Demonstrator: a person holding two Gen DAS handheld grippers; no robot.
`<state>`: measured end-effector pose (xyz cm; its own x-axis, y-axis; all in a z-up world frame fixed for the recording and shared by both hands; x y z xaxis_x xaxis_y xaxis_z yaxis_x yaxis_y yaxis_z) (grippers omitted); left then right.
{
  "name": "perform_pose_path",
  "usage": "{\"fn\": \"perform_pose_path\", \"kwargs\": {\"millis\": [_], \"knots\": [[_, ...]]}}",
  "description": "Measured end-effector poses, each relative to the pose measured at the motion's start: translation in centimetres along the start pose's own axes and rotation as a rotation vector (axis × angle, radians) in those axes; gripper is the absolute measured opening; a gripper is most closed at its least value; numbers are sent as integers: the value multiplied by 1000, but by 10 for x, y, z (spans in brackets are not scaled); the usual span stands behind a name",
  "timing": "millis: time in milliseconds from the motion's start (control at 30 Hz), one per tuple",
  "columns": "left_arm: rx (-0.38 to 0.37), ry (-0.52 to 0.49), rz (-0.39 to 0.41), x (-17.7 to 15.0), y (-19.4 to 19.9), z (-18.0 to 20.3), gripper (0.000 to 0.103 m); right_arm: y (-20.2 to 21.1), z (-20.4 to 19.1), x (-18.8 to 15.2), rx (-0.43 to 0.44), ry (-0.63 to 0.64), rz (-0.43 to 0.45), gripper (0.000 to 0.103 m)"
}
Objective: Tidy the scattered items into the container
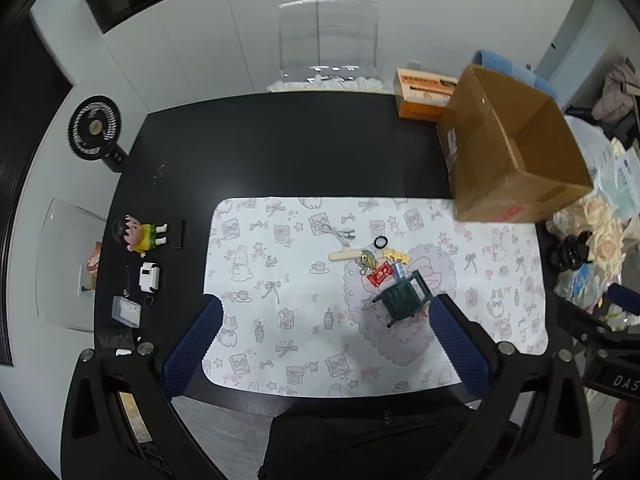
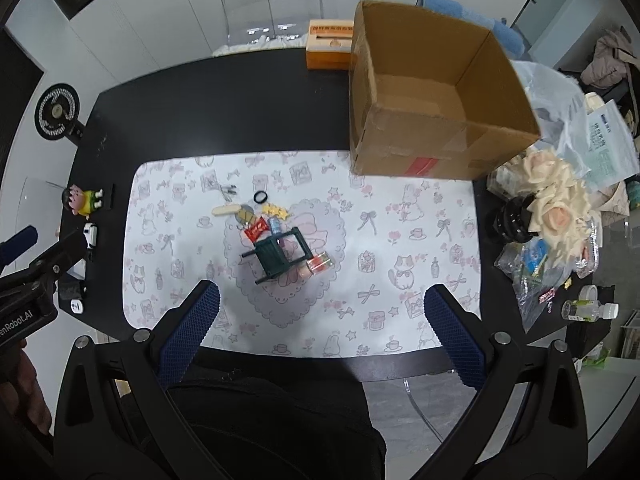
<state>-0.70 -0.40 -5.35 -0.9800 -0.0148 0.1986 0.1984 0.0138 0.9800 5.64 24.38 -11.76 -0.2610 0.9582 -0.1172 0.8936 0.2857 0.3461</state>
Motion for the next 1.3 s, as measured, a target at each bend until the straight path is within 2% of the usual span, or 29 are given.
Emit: {"fn": "perform_pose_path", "kwargs": {"millis": [200,400,533,833,867,900,933,1000,1300], "knots": [[-42,-51,-61,-5,-48,3,103,-43,6,-3,13,20,-44,103],[-83,-39,-117,-10,-93,-1,103,-80,6,-4,48,39,-52,103],[-112,-22,-152,-12,-122,-5,103,-105,1,-1,77,48,-80,95],[-78,11,-176,11,-169,-10,102,-149,-19,9,124,107,-103,89],[-77,9,-179,16,-175,-10,102,-155,-21,11,128,116,-107,86],[-76,4,-184,19,-180,-10,101,-162,-23,12,129,124,-117,84],[-77,-4,-190,23,-186,-9,94,-169,-25,14,129,131,-131,82],[-78,-18,-204,31,-198,-8,88,-184,-29,19,130,146,-156,81],[-92,-63,-278,57,-253,-7,88,-245,-43,46,121,172,-261,79]]}}
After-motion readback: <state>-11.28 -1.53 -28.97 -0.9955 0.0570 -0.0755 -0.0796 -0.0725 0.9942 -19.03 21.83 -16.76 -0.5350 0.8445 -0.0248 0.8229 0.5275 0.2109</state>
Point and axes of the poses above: each gripper's, at about its wrist camera, not at the fingertips, and y roughly against the way its jaws point, z to its right, x to its top, the point moved 2 cm from there along -y, roughly the way its jaws point, and after that the axes turned 7 degrees about -z, right-handed, at the moved point
